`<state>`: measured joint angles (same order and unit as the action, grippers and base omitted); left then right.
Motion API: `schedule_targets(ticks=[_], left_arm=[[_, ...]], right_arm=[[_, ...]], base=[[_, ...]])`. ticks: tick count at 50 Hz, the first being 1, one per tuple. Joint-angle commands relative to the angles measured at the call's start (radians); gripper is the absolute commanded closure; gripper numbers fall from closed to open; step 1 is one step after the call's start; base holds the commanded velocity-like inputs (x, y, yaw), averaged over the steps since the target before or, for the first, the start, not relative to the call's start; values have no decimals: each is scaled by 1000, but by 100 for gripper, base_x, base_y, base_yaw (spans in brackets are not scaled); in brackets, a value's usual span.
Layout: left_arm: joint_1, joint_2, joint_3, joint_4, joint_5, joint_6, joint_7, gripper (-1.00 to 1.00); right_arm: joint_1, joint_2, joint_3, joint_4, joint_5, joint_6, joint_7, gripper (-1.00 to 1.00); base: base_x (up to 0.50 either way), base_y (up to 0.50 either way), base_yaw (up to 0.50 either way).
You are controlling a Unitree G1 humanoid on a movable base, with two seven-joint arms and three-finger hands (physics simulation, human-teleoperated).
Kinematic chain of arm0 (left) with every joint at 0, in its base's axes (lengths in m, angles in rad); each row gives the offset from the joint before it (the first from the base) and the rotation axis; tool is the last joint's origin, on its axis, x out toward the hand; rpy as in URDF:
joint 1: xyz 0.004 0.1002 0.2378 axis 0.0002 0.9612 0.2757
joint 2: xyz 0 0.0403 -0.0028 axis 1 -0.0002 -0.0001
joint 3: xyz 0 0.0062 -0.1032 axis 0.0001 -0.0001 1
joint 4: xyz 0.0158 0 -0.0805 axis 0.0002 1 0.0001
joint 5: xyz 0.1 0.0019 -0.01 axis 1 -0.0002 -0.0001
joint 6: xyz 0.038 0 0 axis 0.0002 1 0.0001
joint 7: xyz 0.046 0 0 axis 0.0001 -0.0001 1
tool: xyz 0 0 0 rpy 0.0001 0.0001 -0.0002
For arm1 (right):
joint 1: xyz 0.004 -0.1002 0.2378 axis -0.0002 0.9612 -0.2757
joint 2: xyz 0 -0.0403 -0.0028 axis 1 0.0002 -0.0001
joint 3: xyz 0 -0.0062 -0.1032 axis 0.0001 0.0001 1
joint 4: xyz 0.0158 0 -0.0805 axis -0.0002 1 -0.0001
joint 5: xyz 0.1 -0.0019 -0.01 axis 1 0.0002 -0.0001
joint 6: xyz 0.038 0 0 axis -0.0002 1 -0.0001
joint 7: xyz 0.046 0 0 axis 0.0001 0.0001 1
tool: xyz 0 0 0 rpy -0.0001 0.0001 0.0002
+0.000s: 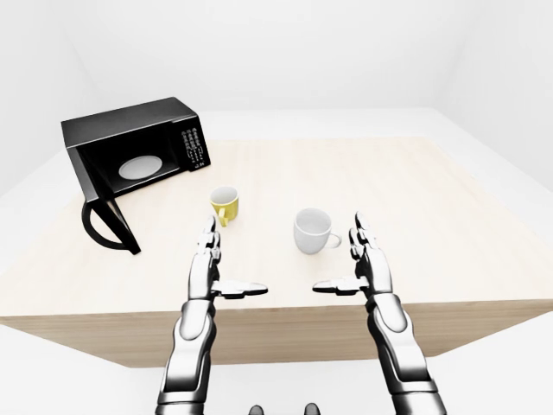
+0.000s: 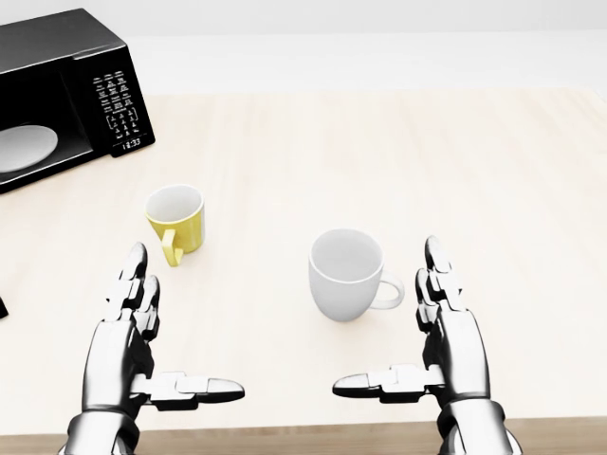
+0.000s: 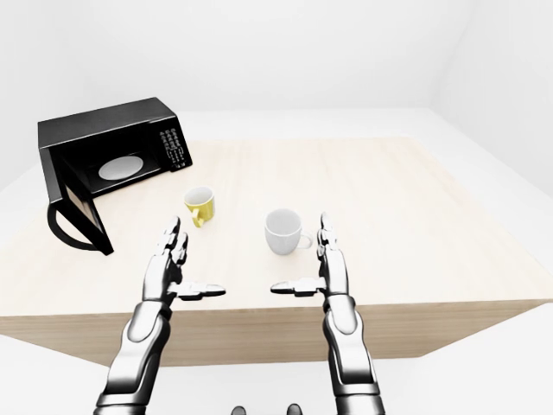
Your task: Close the microwave.
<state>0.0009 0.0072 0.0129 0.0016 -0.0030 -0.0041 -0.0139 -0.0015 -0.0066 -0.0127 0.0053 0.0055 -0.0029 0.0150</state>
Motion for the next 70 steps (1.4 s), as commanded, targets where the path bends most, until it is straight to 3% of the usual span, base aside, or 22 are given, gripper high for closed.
schedule_targets(ticks=[1,8,11,13,14,15,18,19,23,29,38,59,70], left_arm=[[5,10,19,-3,0,-7,-21,-100],[7,10,18,-5,2,-7,-20,-100],[21,8,12,-35,4,6,-23,-100],[42,5,5,-90,-1,39,-31,-100],[96,2,-3,-231,-5,91,-31,-100],[137,0,2,-359,-40,91,-46,-100],[254,3,32,-663,-81,91,-69,-100],[323,-3,80,-824,-146,91,-96,-100],[380,-51,179,-979,-188,91,-167,-100],[374,-94,220,-1008,-197,91,-220,-100],[358,-109,240,-1011,-201,91,-235,-100],[351,-113,254,-1018,-239,91,-242,-100],[368,-114,244,-1010,-252,91,-268,-100]], right_arm=[[-2,-8,-14,13,4,-6,24,-100],[-2,-7,-10,18,1,-10,24,-100],[1,-4,-6,15,0,-7,25,-100],[16,-1,4,-25,-9,14,19,-100],[61,3,24,-148,-43,57,-3,-100],[98,5,40,-251,-61,87,-6,-100],[189,8,73,-503,-68,90,0,-100],[239,4,90,-636,-72,90,3,-100],[319,-9,110,-859,-76,90,-3,-100],[327,-8,85,-907,-61,90,5,-100],[329,-1,83,-915,-70,90,-3,-100],[351,-7,92,-923,-105,90,-12,-100],[353,-12,119,-893,-131,90,-28,-100]], base=[[0,0,0],[0,0,0],[0,0,0],[0,0,0],[0,0,0],[0,0,0],[0,0,0],[0,0,0],[0,0,0],[0,0,0],[0,0,0],[0,0,0],[0,50,0]])
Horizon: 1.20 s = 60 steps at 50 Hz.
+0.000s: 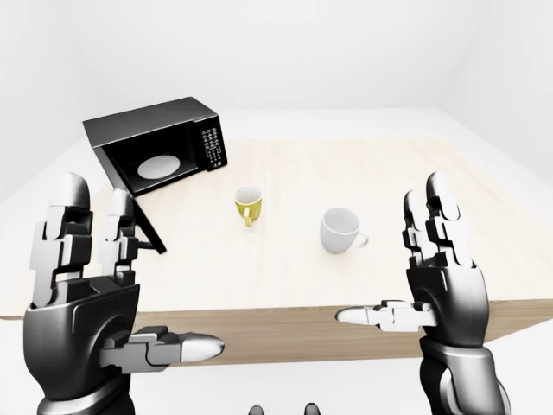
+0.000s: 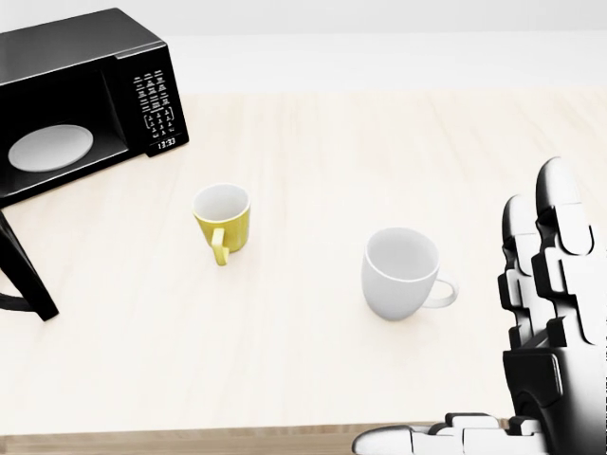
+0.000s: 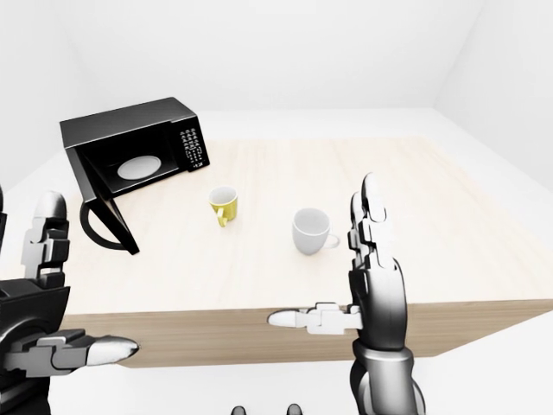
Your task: Close the microwave.
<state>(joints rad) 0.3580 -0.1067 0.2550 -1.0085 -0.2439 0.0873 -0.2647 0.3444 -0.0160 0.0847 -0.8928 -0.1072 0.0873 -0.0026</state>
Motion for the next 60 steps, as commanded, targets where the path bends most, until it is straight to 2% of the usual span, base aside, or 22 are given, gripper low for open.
schedule_targets(ticks=[1,60], left_arm=[[12,-1,1,1,-11,0,-18,-100],[-13,21,-21,61,12,0,-5,-100]], right_arm=[[7,-3,18,3,-15,0,-11,-100],[1,-19,57,44,-33,0,-26,-100]], base=[[0,50,0],[0,50,0]])
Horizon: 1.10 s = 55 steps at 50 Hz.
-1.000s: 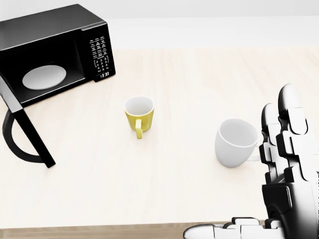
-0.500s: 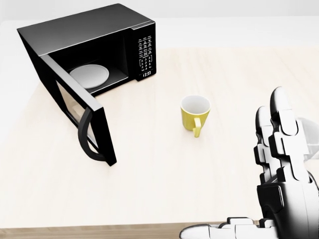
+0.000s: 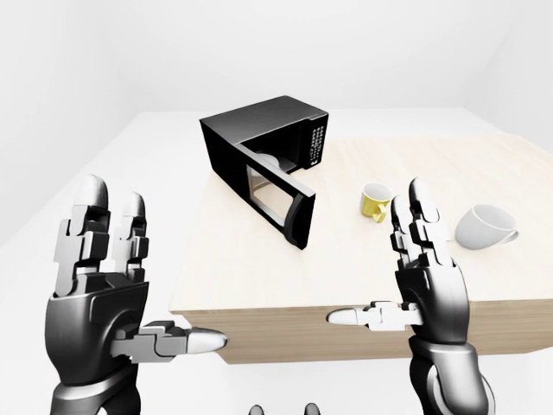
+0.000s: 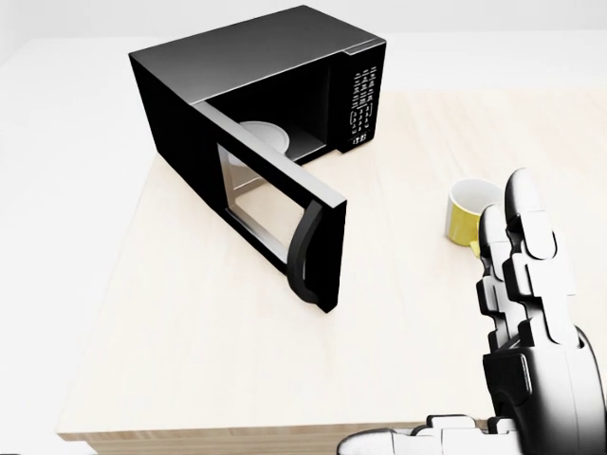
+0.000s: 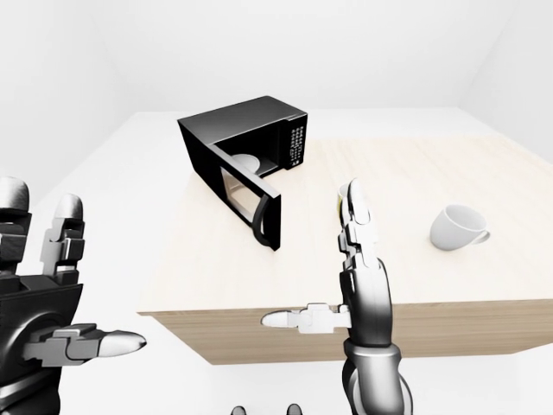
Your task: Close the microwave.
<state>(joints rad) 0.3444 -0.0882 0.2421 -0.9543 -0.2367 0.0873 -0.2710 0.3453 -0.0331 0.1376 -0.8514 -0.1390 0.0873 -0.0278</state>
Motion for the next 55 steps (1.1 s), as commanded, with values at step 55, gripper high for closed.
schedule_targets(ticks=[55], left_arm=[[15,23,-42,-17,36,0,-1,-100]], right_arm=[[-24,3,19,-4,25,0,-52,-100]], base=[[2,30,0]])
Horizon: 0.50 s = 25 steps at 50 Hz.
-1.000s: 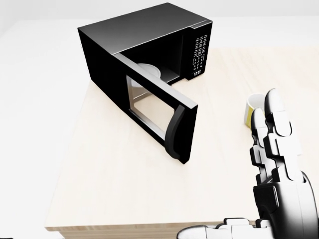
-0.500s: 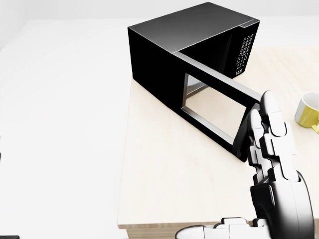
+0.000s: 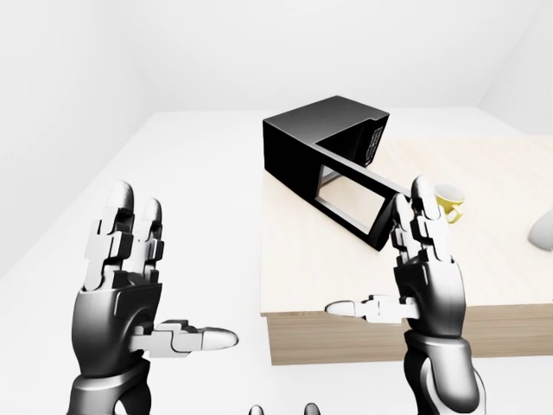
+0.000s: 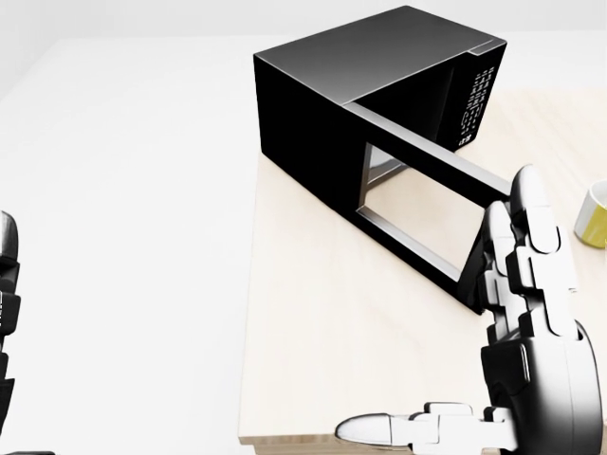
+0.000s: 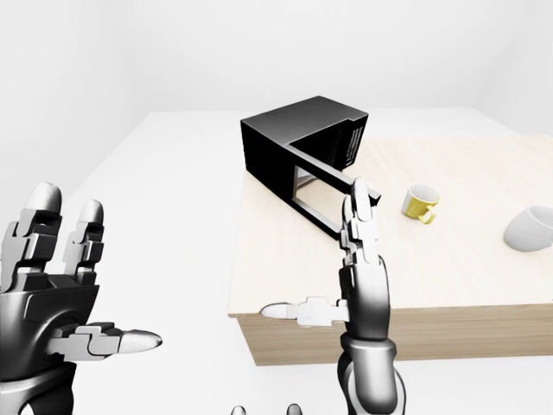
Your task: Close the microwave.
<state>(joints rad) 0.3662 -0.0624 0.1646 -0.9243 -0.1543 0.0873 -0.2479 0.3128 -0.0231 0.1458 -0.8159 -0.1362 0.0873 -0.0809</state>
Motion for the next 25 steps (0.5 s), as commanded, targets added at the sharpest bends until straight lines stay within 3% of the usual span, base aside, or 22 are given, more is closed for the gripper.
schedule_targets(ticks=[1,25], left_arm=[[-18,-5,44,-37,-52,0,-24,-100],[-20,-8,32,-30,-41,0,-25,-100]], right_arm=[[7,-9,13,-42,29,0,8,-100],[7,-16,30,-24,7,0,-5,-100]], base=[[50,0,0],[50,0,0]])
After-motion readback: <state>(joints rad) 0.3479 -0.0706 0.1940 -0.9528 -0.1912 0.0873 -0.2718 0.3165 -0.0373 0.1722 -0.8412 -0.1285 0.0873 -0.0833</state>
